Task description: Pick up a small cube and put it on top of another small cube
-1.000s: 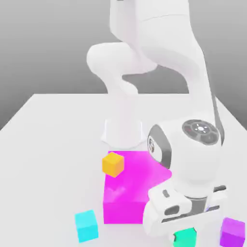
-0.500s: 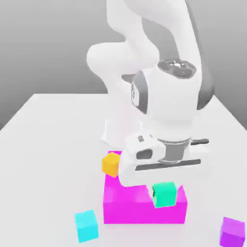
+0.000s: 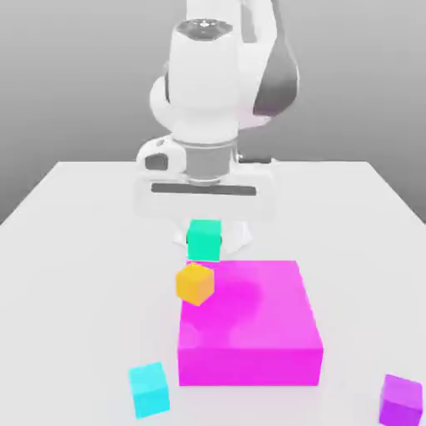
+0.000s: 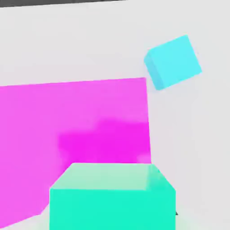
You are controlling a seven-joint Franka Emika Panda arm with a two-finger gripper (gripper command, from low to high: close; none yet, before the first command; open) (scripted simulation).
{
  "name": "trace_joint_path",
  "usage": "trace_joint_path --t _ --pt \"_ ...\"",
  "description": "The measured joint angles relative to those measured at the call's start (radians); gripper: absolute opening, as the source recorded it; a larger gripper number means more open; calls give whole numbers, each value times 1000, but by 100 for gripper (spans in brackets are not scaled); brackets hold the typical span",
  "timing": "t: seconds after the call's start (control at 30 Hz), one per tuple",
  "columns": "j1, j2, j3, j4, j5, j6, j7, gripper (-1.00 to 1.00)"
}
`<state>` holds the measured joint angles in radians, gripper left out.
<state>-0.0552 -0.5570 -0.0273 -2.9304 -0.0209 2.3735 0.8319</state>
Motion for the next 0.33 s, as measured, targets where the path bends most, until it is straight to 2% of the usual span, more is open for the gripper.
trace_joint_path --t 0.07,0.23,0.27,0.33 --pt "-12 1 -4 -30 1 31 0 -100" --pt "-17 156 -5 -75 -1 231 0 -100" --pt "-17 177 -5 -80 -1 256 1 100" --pt "-17 177 -5 -80 -1 256 1 100"
